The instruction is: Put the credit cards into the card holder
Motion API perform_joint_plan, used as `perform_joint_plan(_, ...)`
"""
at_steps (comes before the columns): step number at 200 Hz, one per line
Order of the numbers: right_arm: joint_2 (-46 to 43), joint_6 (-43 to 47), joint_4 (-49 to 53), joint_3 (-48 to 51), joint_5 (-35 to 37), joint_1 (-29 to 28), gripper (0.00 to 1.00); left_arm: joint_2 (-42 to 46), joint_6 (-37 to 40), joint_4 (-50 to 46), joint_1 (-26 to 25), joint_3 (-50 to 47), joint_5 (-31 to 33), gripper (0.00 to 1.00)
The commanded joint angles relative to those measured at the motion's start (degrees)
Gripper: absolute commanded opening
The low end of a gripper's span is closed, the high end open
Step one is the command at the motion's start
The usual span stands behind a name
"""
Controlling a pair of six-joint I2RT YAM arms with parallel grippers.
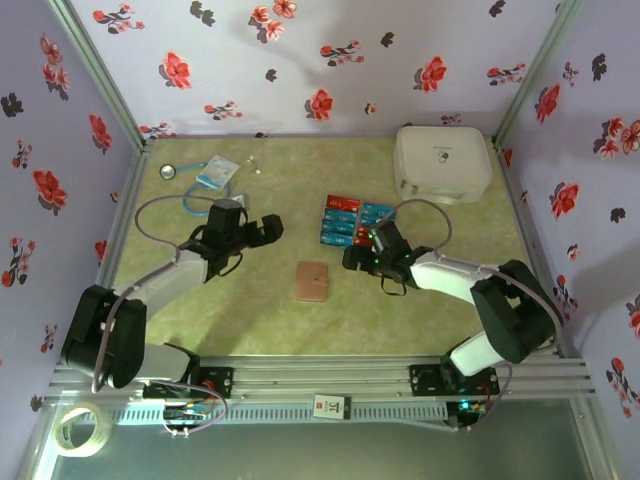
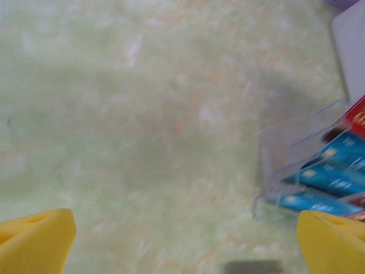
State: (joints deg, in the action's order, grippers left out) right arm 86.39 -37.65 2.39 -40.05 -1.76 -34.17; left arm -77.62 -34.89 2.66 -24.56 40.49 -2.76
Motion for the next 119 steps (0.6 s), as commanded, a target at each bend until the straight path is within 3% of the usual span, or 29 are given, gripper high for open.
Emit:
perform_joint_plan(1,2.3,2.3,0.4,-4.1,3.9,0.3,0.89,3.0,-1.8,-1.2,0.5,-2.9,1.6,1.0)
perform_joint_plan(30,4.9,4.5,2.3,-7.6,4.9,2.3,0.89,5.1,-2.2,-1.3,0.6,-4.7,1.5,1.0)
perform_joint_plan(57,4.2,5.2,4.7,-8.9,1.0,2.6,0.88,6.5,-2.3,-2.4,0.6,-4.9,0.9,1.0)
perform_joint_plan(88,-1.9,2.0,4.9,-4.7,-4.6,0.2,0.86,8.2,-2.5,-3.2,0.6,-5.3,-2.7,1.0)
perform_joint_plan(119,-8.7,-3.5,2.4,0.8,-4.5,-3.1,0.86,8.6,-4.4,-1.6,0.5,-7.0,-7.0,1.0)
